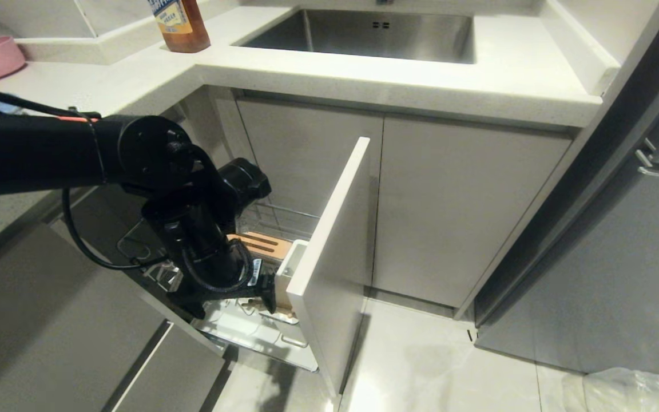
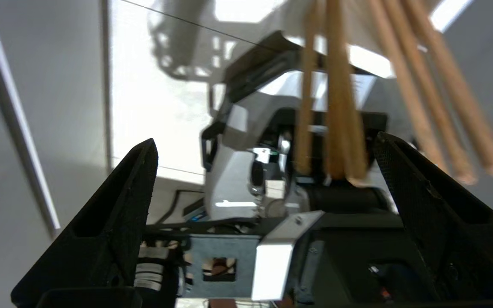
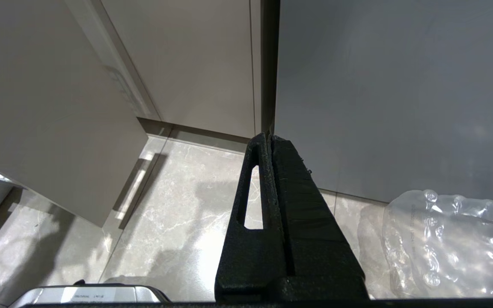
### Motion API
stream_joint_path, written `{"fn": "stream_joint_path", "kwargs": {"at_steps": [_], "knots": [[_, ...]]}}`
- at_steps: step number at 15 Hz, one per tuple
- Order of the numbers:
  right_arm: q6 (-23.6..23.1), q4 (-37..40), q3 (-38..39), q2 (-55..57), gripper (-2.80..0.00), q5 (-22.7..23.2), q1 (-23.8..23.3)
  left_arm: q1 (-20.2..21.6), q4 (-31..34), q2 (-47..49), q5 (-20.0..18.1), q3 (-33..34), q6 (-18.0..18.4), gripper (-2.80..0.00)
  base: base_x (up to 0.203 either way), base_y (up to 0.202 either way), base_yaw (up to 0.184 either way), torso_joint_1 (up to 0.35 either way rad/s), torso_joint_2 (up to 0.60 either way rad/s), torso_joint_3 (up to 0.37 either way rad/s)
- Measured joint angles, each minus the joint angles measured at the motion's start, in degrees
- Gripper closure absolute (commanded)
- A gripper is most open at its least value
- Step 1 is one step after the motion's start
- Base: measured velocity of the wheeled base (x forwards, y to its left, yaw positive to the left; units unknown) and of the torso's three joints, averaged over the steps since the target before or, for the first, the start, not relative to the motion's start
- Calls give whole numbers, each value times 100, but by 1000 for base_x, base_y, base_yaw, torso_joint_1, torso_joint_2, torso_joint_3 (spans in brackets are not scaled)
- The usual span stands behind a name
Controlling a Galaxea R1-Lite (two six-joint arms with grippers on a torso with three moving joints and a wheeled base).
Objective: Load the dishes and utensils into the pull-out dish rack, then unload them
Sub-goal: Take the chopsticks out of the cupboard
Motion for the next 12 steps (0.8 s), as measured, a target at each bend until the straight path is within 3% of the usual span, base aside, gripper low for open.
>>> {"fn": "stream_joint_path", "kwargs": {"at_steps": [12], "knots": [[0, 0, 0, 0, 0, 0, 0, 210, -13, -173, 299, -27, 9, -280, 0, 0, 0, 0, 0, 0]]}}
